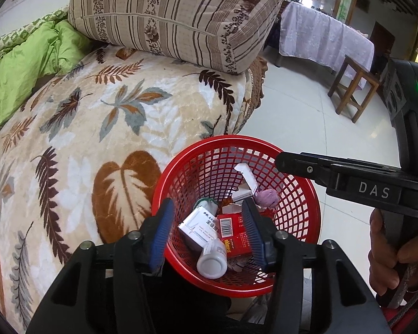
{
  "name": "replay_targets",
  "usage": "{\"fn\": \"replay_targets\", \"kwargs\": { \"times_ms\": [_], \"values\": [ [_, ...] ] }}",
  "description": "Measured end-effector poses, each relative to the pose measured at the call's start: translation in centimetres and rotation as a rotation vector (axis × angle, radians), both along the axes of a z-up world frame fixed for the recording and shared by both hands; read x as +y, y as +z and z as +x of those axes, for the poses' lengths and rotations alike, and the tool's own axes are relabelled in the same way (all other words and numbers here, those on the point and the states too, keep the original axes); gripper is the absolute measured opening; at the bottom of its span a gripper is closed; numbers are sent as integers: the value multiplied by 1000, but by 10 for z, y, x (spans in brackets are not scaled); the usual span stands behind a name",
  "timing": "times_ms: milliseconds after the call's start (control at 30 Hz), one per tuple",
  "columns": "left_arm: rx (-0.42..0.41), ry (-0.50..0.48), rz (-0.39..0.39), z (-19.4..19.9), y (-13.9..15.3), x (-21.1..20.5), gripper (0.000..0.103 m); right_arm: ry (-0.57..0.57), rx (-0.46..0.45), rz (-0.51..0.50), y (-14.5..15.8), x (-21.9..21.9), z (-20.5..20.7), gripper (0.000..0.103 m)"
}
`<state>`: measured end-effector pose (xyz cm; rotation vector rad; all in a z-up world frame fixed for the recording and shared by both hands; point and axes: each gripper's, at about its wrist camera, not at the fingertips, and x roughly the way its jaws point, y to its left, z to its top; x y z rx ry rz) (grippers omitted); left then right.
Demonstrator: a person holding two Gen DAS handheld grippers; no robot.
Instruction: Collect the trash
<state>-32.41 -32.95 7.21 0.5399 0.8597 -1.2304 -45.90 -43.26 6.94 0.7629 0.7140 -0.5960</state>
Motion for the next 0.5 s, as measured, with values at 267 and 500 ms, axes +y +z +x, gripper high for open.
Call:
{"fn": "replay_targets", "kwargs": {
  "times_ms": [267, 500],
  "values": [
    [-33, 22, -32, 0, 8, 9, 69, -26, 26, -39, 8, 5, -1, 58],
    [-58, 72, -73, 8, 19, 24, 78, -80, 72, -128, 22, 14, 1, 77]
  ]
}}
